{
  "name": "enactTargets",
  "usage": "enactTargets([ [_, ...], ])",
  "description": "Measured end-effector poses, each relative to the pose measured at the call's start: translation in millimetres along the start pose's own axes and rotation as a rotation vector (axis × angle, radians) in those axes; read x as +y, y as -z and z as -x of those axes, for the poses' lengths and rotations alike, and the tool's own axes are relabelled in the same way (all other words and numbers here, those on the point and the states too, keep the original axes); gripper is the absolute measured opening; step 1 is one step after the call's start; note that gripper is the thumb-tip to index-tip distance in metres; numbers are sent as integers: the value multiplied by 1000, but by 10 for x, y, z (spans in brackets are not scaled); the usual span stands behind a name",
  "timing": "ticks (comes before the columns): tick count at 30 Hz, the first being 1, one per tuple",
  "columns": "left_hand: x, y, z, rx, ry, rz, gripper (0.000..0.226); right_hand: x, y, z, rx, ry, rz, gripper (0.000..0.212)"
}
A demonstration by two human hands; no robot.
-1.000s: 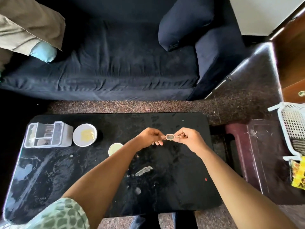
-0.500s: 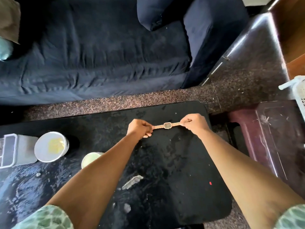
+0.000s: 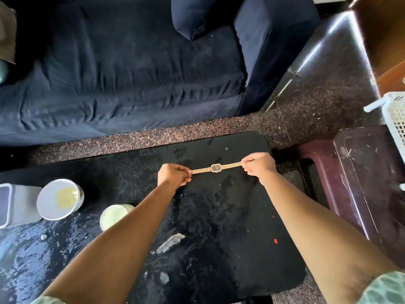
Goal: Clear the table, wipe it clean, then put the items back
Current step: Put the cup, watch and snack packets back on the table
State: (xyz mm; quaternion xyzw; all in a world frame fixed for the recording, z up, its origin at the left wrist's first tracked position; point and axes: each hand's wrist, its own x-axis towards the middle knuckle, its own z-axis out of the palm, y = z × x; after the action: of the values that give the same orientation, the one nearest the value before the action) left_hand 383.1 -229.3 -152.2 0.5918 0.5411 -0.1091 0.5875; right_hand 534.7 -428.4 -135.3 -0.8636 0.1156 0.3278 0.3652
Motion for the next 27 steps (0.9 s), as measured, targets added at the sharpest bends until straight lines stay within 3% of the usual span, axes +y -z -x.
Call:
enactTargets([
  [8,14,26,71,22,-8,-32,25,-18,-9,-3,16,-3,-17,23],
  [18,90,60,96,170,-124,-357,24,-80,-44,-65,20,2,125,9],
  [24,66,66,105,207,-88,-374,14,-130,-109,-97,76,12,249,14],
  [27,60,51,109,231,-68,-370,16,-77,-88,-140,74,29,317,28],
])
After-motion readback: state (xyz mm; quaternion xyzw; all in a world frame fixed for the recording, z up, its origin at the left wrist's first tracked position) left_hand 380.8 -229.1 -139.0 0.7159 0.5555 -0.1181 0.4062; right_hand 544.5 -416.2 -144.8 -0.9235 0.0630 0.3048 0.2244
